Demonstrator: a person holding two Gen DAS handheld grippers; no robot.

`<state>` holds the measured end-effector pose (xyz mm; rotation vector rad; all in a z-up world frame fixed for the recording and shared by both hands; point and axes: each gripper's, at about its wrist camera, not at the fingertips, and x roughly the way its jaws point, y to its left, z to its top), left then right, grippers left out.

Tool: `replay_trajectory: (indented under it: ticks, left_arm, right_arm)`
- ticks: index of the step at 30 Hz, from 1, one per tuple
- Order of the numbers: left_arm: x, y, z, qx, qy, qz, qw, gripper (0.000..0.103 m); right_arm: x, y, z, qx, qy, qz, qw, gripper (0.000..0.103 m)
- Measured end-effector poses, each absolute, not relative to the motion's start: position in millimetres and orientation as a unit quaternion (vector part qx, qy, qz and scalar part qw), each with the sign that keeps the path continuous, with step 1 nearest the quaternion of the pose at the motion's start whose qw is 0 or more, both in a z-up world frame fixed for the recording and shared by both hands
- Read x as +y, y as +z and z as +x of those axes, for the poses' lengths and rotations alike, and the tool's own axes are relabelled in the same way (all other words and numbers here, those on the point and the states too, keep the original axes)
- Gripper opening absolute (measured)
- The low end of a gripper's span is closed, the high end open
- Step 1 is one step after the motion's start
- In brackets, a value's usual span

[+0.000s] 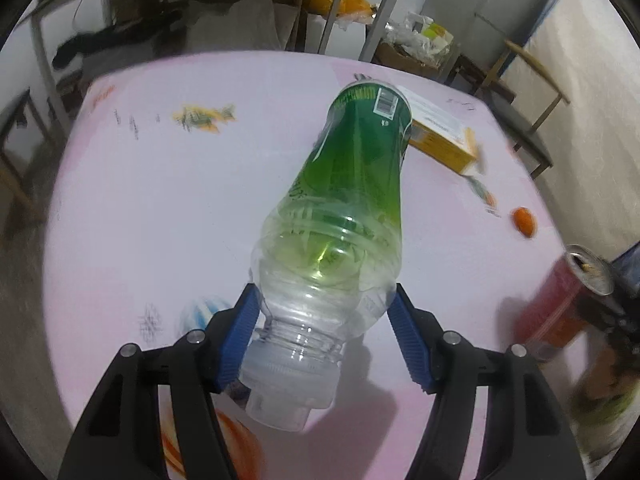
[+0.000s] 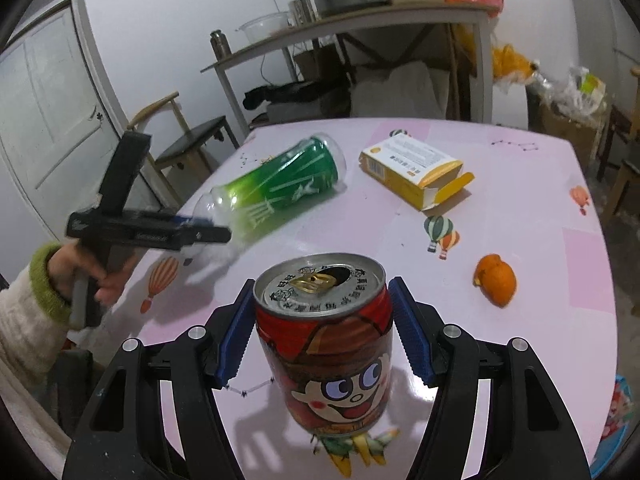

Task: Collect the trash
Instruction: 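Grasp the green bottle with the left tool while the right tool holds the can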

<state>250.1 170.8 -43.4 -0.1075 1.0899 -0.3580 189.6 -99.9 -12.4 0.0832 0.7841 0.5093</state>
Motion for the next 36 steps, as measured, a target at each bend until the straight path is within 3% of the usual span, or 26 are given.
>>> replay_trajectory:
  ticks: [7, 14, 20, 25, 32, 36]
  left_arm:
    - [157, -44, 175, 0.5, -0.128, -0.131, 0.846, 0.064]
    - [150, -49, 135, 0.479, -0.104, -0.154, 0.858, 0.064]
    - [161, -51, 124, 0.477, -0.135, -0.197, 0.846, 0.065]
    - [175, -47, 106, 0.451, -0.176, -0.239, 0.842, 0.072]
    - [200, -44, 72, 0.423, -0.193, -0.252, 0.849, 0.073]
    - [210, -46, 57, 0.418, -0.192, -0.255, 0.85, 0.073]
  right_arm:
    - [-108, -17, 168, 0.381, 0.234, 0.005, 0.895, 0.064]
    - [-124, -10, 162, 0.408, 0.242, 0.034, 0.88, 0.082]
    - [-131, 27, 144, 0.387, 0.245, 0.077, 0.885, 0.082]
    - [-87, 50, 144, 0.394, 0.287, 0.1, 0.867, 0.082]
    - [-7, 7, 173, 0.499, 0.275, 0.134, 0.811, 0.082]
    - [13, -15, 189, 0.518, 0.207, 0.117, 0.822, 0.082]
